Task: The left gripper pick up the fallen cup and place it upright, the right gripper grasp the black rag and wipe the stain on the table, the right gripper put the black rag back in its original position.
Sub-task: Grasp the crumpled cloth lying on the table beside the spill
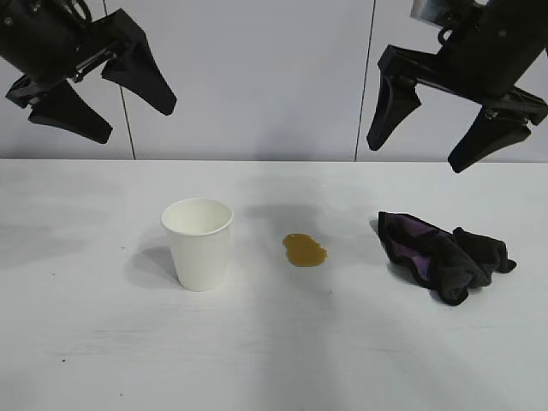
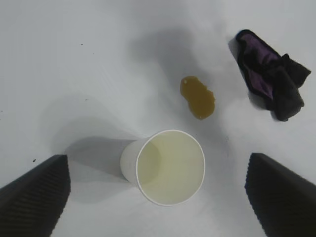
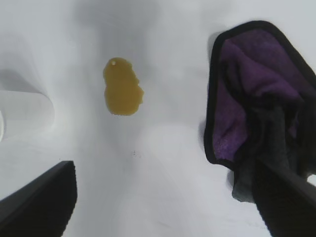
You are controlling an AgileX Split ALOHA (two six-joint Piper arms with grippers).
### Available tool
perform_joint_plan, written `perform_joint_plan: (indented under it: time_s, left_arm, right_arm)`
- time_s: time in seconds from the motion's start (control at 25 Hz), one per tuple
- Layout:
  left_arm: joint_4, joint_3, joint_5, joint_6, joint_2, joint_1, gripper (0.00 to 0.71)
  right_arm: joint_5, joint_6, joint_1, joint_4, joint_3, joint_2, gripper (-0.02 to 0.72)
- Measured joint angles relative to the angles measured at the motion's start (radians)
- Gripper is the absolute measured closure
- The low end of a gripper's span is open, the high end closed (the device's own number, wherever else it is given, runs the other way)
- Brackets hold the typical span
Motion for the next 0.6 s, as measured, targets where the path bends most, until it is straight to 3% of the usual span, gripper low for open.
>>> perform_joint_plan:
  time_s: [0.12,0.28,0.6]
  left_arm:
    - [0.002,0.0,-0.003,0.0,0.0,0.0,0.016]
    - [0.002,0.0,-0.004,-0.002,0.0,0.0,0.016]
    - [0.002,0.0,-0.007,-0.002,0.0,0.0,0.016]
  right_arm:
    - [0.006,0.041,-0.02,-0.078,0.0,0.0,0.042]
    - [-0.03,0.052,-0.057,-0.125,0.0,0.017,0.042]
    - [-0.102,0.035,-0.067,-0.146,0.0,0.219,0.087]
